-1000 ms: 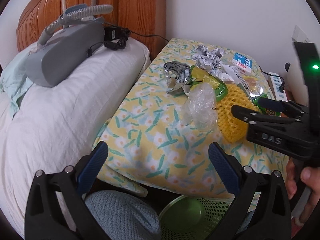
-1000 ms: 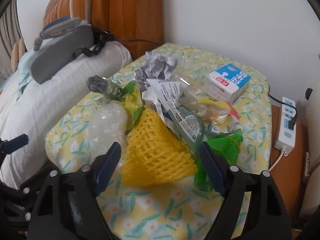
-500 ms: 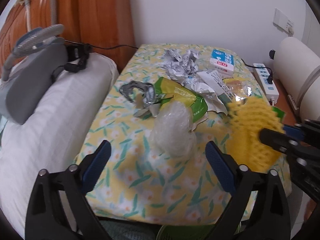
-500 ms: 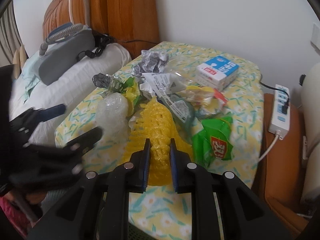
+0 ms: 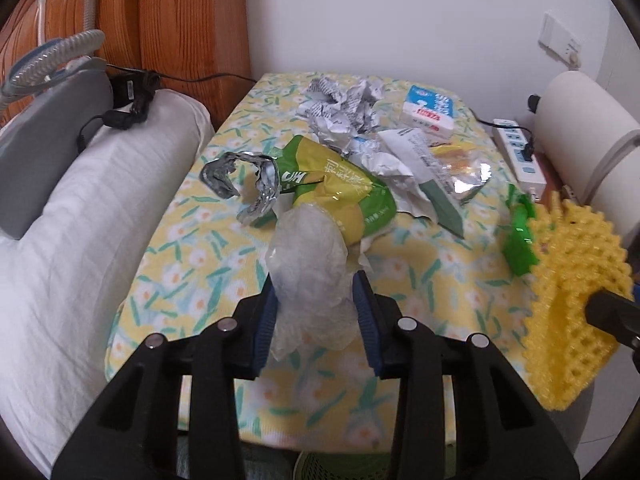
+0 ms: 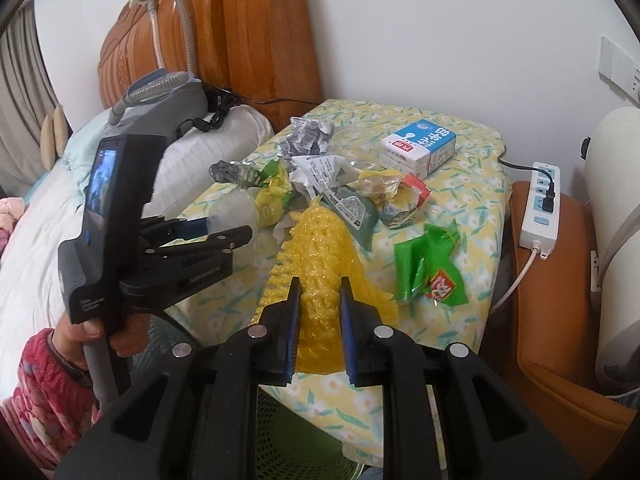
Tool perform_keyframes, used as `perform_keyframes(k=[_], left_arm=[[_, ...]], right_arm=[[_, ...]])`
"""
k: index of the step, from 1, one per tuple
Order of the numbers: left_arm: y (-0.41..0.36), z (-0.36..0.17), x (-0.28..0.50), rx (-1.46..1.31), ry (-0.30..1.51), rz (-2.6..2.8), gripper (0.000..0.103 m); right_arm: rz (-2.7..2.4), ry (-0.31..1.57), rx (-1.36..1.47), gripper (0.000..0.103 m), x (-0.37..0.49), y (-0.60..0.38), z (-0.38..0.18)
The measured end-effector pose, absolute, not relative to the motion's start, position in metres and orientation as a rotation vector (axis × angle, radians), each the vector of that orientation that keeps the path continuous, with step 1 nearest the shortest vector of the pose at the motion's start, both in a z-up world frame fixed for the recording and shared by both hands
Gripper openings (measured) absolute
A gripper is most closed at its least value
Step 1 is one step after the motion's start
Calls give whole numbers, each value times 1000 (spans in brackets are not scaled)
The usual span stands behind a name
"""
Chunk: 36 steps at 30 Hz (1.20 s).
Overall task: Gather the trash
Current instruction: 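Lower both tools over the green wastebasket and open both grippers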
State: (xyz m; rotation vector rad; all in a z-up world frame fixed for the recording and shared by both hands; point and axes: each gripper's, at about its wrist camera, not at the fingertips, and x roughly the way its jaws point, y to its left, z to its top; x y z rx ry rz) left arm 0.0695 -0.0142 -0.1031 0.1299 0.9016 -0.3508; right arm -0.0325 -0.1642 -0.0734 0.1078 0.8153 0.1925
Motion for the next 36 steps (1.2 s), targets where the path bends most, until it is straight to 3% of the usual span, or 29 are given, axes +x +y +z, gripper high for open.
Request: perform_keyframes(k=[8, 17, 19, 21, 24, 27, 36], left_arm=[[16, -80, -8, 126, 877, -385, 37], [47, -111, -68, 118, 987, -375, 37], [49, -116, -72, 112, 1006, -374, 37], [50, -121, -75, 114, 1018, -381, 37], [46, -125, -81, 129, 1031, -393, 37], [41, -132, -87, 133, 1049, -424, 37], [12, -162, -102, 201, 1146, -509, 37]], right_arm=[[322, 872, 77, 21, -72, -150, -81], [374, 1128, 26, 21, -102, -114, -165], [359, 1159, 11, 31, -104, -108, -177], [323, 1158, -4, 62, -104, -104, -179], [275, 1112, -11, 83, -106, -103, -168], [243, 1077, -13, 93, -104, -104, -158], [151, 1032, 41, 96, -99, -134, -138]])
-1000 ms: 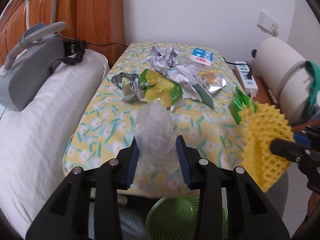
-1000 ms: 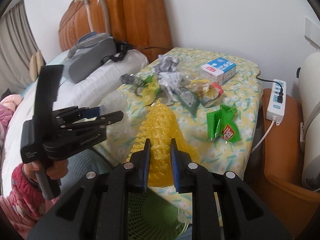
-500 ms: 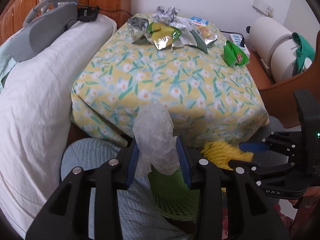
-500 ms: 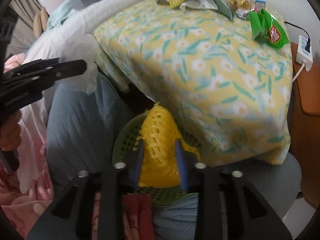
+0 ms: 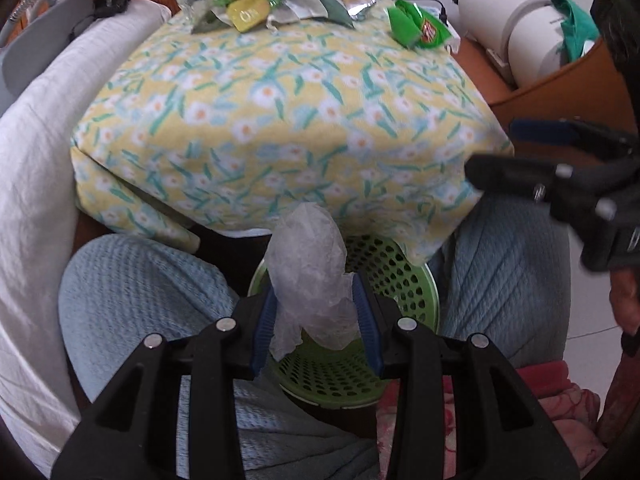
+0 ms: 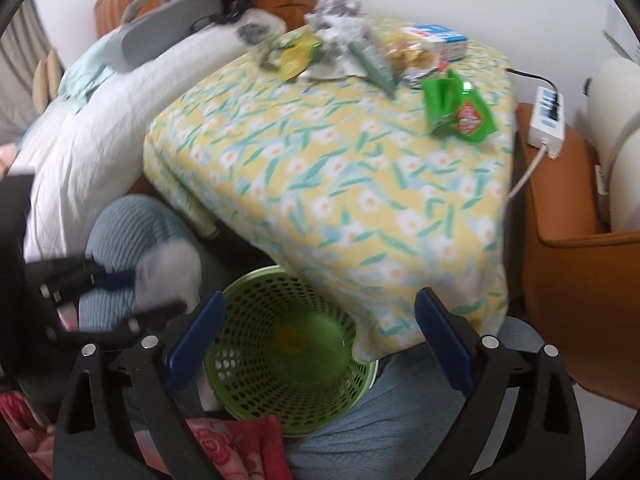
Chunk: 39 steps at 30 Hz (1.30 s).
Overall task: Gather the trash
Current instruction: 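Lower both tools over the green wastebasket and open both grippers, then grasp the crumpled foil with the left gripper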
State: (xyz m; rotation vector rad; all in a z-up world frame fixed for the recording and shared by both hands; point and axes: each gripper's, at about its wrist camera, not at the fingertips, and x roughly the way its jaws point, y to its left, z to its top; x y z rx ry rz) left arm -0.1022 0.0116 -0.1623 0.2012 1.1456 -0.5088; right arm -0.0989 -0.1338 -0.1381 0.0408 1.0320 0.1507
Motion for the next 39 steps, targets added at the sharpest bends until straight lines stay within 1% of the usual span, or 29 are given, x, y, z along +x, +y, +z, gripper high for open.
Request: perform_keyframes(k=[1, 3, 5, 7, 9, 13, 28, 39], left_arm=[[10, -164, -103, 203, 1152, -513, 38], [11, -164, -103, 198, 1151, -512, 51], [12, -159, -103, 189, 1131, -507, 77], [14, -152, -105, 182, 1097, -506, 87], [15, -146, -106, 179, 1080, -515, 92], [15, -138, -105, 171, 1055, -510, 95], [22, -130, -98, 157, 1033, -474, 95], [28, -94, -38, 144, 904, -388, 95]], right_arm=[[143, 1032, 45, 96, -99, -137, -137], [129, 1029, 46, 96, -99, -141, -135], [122, 1027, 47, 96, -99, -144, -133], [117, 1022, 50, 96, -100, -146, -132], [114, 1019, 46, 96, -100, -145, -131], [108, 1016, 34, 96, -99, -144, -131], [112, 1004, 23, 96, -97, -140, -127], [126, 888, 24, 96, -53, -150, -96]])
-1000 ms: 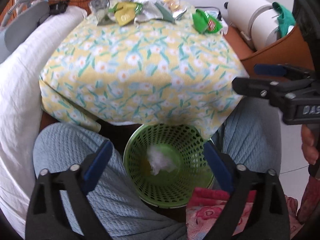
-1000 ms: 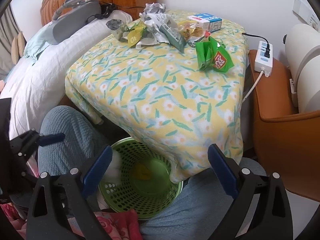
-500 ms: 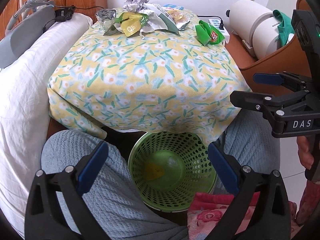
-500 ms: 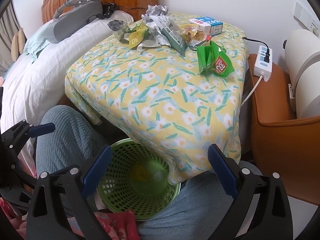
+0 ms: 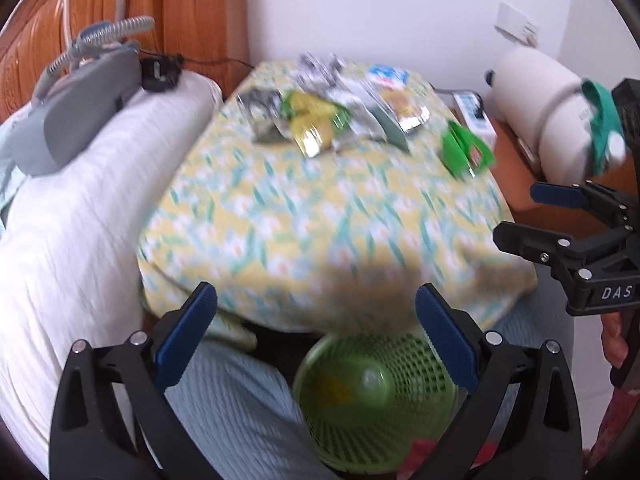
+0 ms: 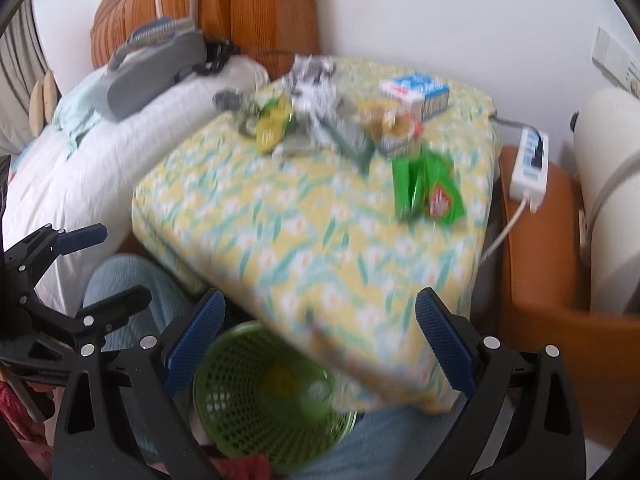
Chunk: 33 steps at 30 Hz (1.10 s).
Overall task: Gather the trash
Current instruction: 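Grasp the crumpled foil with the left gripper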
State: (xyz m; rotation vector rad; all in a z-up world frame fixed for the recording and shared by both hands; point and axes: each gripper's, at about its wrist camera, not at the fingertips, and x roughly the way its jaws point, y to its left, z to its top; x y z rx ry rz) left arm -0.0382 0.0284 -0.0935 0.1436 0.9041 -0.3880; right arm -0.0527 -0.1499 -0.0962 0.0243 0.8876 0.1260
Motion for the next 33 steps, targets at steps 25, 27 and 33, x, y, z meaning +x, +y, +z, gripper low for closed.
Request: perform_keyframes(k=[25, 27, 33], left_arm=[[9, -103, 141, 72, 851, -246, 87], [8, -106, 148, 59, 861, -250, 79], [12, -116, 163, 17, 895, -277, 46]], right_arm=[[117, 790, 97, 96, 45, -169, -77], [118, 786, 100, 96, 48, -170, -76], [151, 762, 140, 96, 70, -172, -64]])
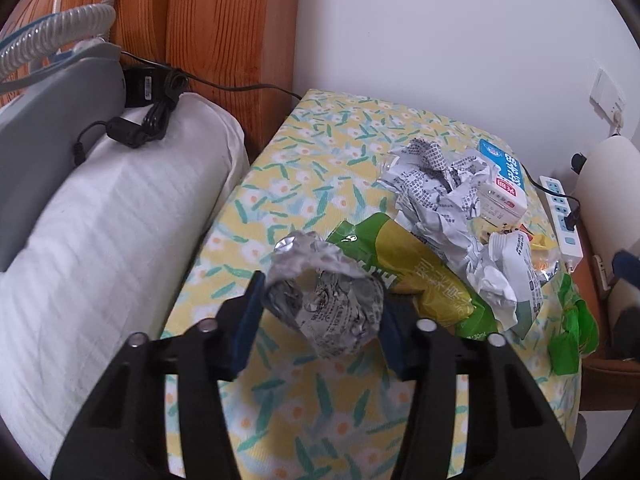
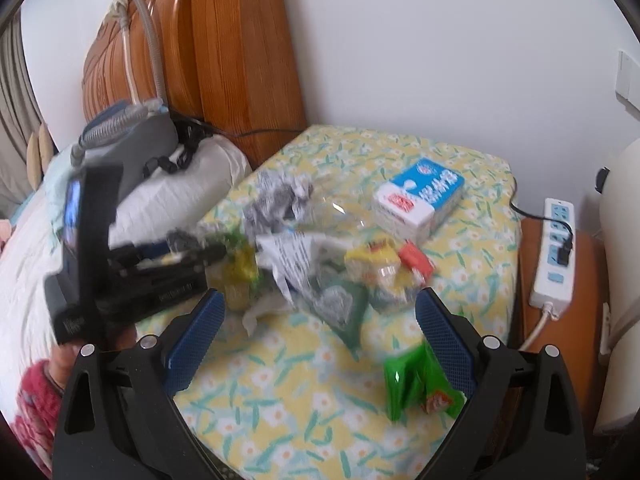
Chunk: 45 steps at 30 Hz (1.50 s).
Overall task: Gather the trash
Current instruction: 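Grasp the crumpled foil with the left gripper, then grasp the crumpled white paper with the right gripper while the left holds the foil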
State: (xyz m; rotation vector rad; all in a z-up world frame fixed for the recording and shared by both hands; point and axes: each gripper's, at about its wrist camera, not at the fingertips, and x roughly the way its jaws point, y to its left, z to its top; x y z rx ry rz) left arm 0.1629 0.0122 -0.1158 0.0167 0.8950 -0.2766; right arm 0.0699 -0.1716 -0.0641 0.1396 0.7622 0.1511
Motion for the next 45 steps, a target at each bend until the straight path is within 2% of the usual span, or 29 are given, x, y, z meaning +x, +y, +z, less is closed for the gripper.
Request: perform_keyframes(k=[5, 10, 14, 15, 17, 18, 24, 26, 29, 45], left_arm=[[14, -116, 162, 9, 886, -277, 45], [19, -113, 159, 2, 870, -280, 44], [27, -107, 155, 1, 856, -275, 44], [29, -105, 154, -1, 853, -273, 44], [33, -100, 152, -12, 843, -269, 44], [35, -98, 150, -17, 838, -268, 44], [44, -83, 131, -3, 807, -261, 43], [45, -80, 126, -4, 802, -262, 42], [47, -76, 116, -1, 790, -266, 42], [51, -57, 67, 2, 757, -283, 42]], right_arm=[[164, 770, 119, 96, 118, -156, -57], [143, 858, 163, 95, 175, -148, -73], [138, 924, 177, 80, 197, -142, -86], [141, 937, 169, 69, 200, -140, -88], [159, 965, 179, 54, 205, -138, -94], [166, 967, 186, 51, 205, -138, -94], [184, 933, 204, 41, 195, -137, -85], [184, 911, 206, 41, 189, -138, -78], [191, 877, 218, 33, 177, -142, -66], [205, 741, 216, 30, 83, -164, -27]])
